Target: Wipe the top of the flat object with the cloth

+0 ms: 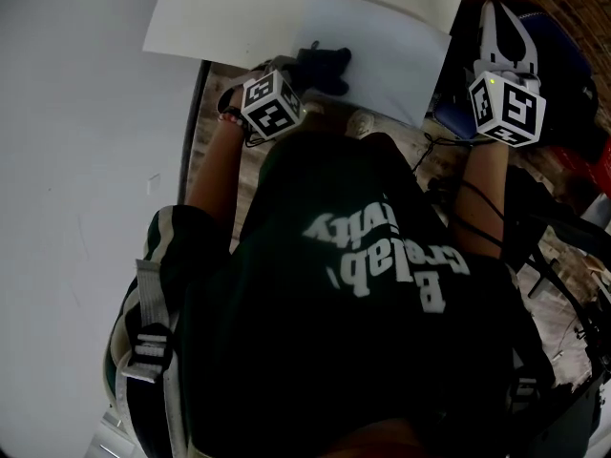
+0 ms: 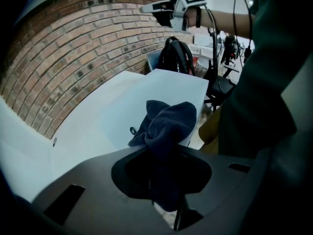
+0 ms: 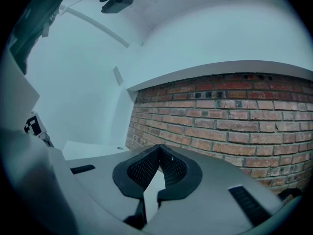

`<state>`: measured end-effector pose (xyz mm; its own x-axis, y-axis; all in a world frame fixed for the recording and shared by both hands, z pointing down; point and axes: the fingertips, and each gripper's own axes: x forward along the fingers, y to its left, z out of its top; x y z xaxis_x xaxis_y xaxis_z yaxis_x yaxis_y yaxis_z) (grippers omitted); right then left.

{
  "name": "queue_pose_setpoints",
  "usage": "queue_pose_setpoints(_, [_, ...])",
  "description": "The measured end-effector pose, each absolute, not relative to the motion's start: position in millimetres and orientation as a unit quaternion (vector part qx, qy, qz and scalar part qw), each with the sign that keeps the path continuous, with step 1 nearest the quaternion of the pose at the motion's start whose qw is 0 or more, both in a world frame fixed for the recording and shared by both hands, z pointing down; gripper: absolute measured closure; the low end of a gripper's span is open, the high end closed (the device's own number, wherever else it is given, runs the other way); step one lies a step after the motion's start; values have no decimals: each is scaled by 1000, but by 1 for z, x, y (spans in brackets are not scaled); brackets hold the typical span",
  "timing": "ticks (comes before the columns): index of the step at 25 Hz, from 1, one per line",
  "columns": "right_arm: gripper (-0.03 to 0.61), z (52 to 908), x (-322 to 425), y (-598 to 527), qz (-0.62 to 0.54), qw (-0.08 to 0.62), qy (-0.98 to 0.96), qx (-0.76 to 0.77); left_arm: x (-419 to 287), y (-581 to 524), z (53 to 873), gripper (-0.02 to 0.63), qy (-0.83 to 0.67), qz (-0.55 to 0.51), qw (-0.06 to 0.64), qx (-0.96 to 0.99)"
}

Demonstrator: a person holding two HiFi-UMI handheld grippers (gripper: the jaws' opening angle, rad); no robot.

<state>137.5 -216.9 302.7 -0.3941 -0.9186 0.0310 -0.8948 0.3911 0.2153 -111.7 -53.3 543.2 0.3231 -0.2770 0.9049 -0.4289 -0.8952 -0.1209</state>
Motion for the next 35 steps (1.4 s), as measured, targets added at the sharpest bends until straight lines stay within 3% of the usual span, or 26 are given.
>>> queue_pose_setpoints(22, [584,302,239,-165,-89,105,-758,638,70,-33,545,541,-19,490,-17,872])
queue_pose_setpoints(35, [584,304,252,-160,-97,119,-750,643,92,-74,550,540,-36,491,-12,871])
